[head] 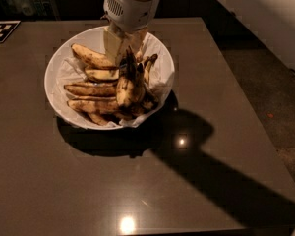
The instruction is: Pick banana from white bowl
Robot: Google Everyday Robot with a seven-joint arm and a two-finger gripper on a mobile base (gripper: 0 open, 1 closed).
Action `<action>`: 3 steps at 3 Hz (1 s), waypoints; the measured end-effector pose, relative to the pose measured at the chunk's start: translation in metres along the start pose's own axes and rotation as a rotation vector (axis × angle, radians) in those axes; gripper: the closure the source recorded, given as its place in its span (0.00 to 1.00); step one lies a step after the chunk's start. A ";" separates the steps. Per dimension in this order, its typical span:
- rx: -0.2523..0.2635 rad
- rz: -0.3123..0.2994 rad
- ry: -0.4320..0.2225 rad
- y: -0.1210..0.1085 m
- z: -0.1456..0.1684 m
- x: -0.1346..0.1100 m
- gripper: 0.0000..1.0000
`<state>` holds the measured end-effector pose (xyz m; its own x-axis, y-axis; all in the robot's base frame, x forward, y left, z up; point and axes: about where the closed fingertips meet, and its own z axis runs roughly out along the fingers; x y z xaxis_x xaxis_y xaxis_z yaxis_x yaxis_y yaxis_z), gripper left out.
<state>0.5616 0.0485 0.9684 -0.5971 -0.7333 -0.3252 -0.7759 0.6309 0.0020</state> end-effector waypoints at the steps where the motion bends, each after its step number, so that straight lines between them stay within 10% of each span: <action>1: -0.085 -0.023 -0.070 -0.007 -0.012 0.005 1.00; 2: -0.255 -0.059 -0.188 -0.002 -0.034 0.025 1.00; 3: -0.303 -0.068 -0.226 -0.001 -0.042 0.034 1.00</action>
Offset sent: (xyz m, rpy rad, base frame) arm -0.0292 -0.0407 0.0321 0.3748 0.0927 0.1772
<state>0.5336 0.0125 0.9970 -0.5082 -0.6755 -0.5342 -0.8576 0.4541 0.2415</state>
